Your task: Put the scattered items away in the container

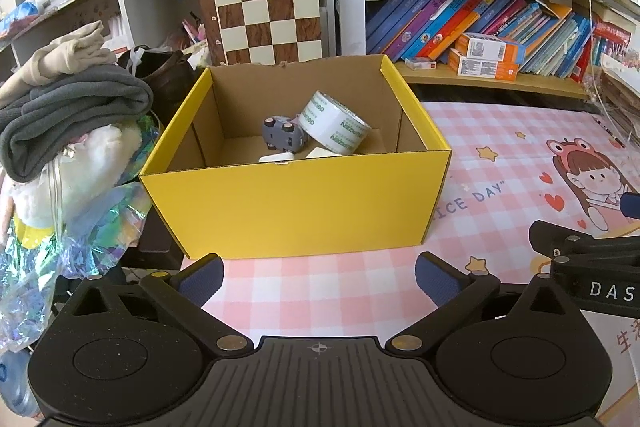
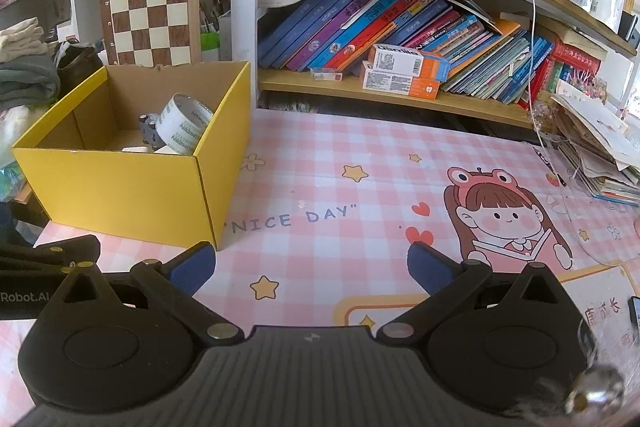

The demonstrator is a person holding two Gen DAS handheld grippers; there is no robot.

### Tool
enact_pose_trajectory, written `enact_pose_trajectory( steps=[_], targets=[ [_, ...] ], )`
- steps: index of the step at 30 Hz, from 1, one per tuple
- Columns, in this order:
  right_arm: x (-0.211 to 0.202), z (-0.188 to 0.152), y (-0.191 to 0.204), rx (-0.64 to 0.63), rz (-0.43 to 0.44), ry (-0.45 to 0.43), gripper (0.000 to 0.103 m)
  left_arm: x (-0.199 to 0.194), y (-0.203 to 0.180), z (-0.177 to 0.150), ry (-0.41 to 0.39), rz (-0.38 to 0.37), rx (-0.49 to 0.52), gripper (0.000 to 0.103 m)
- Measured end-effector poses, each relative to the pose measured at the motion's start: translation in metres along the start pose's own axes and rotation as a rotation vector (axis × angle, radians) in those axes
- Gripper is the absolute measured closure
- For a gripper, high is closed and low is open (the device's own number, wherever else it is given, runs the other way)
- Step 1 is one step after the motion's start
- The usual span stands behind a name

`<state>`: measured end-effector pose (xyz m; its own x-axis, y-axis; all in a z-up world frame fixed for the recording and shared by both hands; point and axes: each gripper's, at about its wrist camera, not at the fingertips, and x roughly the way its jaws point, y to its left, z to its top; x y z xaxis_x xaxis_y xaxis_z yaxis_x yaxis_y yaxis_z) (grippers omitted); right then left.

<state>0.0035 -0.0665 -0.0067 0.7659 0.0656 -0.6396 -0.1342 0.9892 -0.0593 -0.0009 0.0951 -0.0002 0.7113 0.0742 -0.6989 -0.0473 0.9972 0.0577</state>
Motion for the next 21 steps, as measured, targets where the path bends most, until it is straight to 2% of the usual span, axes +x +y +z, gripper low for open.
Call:
enact_pose_trajectory(
  steps=[21],
  targets=[
    [0.001,0.0007,-0.0016,0.009,-0.02,-0.003,0.0,0.0004,-0.0001,-0.001,0.011,-0.014,-0.002,0.0]
  ],
)
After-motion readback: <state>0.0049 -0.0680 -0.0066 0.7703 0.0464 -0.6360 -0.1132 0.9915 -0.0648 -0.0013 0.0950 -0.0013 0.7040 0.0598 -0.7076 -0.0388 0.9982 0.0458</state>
